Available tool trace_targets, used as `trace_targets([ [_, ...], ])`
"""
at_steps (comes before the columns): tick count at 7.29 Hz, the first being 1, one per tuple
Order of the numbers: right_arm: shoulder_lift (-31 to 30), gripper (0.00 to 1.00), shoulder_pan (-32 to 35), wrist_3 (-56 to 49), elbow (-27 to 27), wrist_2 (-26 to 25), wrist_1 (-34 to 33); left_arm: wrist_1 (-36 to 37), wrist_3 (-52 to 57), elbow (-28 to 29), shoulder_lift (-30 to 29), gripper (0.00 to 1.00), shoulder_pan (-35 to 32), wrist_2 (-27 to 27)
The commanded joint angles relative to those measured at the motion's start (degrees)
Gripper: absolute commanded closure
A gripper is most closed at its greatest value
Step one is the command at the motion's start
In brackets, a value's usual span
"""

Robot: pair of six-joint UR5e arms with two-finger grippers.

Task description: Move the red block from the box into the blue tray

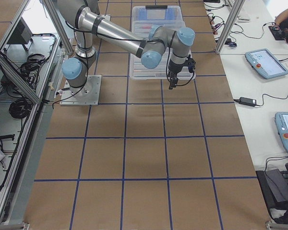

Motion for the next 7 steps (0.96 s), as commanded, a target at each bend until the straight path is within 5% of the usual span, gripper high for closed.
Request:
trace_targets([
  [1,-0.17,0.0,-0.09,0.0,-0.06,-0.02,0.08,7.93,-4.32,-4.18,-4.44,0.0,-1.43,-0.15],
  [3,-0.61,0.0,0.0,0.08,-0.15,-0.02,0.17,18.65,-7.07,-10.33,-6.91,0.0,-1.52,-0.15],
  [5,-2.09,0.0,0.09,0.79,-1.54,0.42,1.39,19.67,-7.94,-11.59,-7.44,0.0,-1.69,-0.15],
  [7,-5.69,0.0,0.44,2.53,-6.01,0.77,10.15,20.01,-11.1,-13.34,-8.05,0.0,-1.87,0.03],
])
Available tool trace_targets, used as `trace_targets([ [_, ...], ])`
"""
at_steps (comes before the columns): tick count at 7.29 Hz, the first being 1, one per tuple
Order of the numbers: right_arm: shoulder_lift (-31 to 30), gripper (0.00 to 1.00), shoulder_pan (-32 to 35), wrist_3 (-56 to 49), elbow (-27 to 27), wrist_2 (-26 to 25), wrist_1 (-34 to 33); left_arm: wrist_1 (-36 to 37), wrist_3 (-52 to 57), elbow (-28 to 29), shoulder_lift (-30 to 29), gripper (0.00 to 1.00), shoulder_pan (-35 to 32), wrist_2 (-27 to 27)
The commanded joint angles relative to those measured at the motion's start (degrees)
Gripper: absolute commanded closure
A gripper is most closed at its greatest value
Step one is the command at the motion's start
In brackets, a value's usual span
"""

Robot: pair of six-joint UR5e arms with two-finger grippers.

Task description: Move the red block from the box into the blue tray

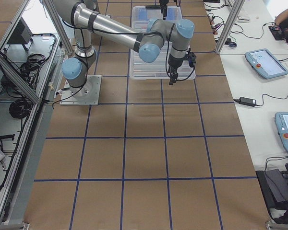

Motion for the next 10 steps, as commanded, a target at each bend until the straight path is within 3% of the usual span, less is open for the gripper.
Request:
trace_targets([
  [1,-4.31,0.0,0.47,1.29,-5.26,0.3,8.7,0.62,-1.85,-2.17,-0.48,0.0,-0.08,0.14],
  [4,-4.6,0.0,0.74,1.29,-6.78,0.48,11.38,0.88,-1.94,-4.9,-0.65,0.0,-0.35,0.06],
  [7,-5.48,0.0,0.74,1.29,-6.6,0.39,11.64,8.42,-2.99,-7.54,-2.58,0.0,-0.61,0.41],
  [10,-5.21,0.0,0.3,0.93,-6.34,0.39,11.55,9.59,-1.68,-7.81,-3.38,0.0,-0.44,0.06],
])
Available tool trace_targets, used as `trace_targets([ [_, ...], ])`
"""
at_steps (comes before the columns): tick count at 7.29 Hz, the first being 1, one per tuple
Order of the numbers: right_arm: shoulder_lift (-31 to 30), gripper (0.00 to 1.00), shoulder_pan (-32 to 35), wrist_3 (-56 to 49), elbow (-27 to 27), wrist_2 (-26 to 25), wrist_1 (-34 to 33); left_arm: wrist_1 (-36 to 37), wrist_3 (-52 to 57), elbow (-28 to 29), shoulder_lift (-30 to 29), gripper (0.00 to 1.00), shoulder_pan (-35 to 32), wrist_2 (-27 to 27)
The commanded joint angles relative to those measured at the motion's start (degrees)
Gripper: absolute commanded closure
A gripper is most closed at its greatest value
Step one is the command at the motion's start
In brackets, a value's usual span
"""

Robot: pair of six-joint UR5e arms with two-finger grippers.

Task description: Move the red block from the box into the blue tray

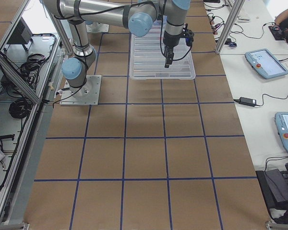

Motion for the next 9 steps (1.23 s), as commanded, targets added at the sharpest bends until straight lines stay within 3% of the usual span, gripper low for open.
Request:
trace_targets([
  [1,-0.04,0.0,-0.13,0.28,0.06,-0.06,-0.06,0.31,0.76,-0.09,-0.65,0.0,0.36,-0.08],
  [7,0.13,0.0,0.05,0.37,0.06,0.99,-0.06,4.6,0.76,-1.48,-4.24,0.0,0.36,0.1],
  [8,-0.04,0.0,0.05,0.37,-0.29,1.0,-0.15,8.19,1.11,-2.97,-4.78,0.07,0.45,0.1],
  [9,0.13,0.0,0.05,0.37,-0.11,0.91,-0.15,9.0,1.02,-2.73,-5.04,0.5,0.36,0.62],
])
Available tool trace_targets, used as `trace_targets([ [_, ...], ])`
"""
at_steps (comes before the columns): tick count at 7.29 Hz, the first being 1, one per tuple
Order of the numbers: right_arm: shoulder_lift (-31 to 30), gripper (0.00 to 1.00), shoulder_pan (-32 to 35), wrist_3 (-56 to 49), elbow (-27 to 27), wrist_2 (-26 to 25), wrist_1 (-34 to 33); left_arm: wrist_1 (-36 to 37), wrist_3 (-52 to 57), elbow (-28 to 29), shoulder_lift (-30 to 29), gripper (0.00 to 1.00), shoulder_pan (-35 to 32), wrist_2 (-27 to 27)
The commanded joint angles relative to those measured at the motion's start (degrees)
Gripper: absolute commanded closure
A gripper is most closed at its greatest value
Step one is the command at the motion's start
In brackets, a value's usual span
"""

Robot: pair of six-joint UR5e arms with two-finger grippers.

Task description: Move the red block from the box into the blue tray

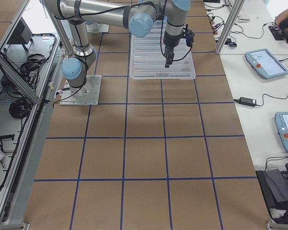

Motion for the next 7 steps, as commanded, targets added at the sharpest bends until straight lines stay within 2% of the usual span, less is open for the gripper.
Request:
trace_targets([
  [1,-0.11,0.0,0.02,0.0,0.09,-0.05,0.05,2.01,0.13,-0.25,-0.38,0.72,-0.04,0.51],
  [2,-0.02,0.0,0.02,0.0,0.09,-0.05,0.05,1.57,0.13,-0.25,0.32,0.98,-0.04,0.42],
  [5,0.07,0.0,0.02,0.0,-0.26,0.03,-0.22,-0.09,-0.22,0.09,1.9,1.0,-0.13,-0.28],
  [7,0.16,0.0,0.02,0.09,-0.26,0.04,-0.22,-5.07,-0.22,3.15,3.57,1.0,-0.13,-0.37],
])
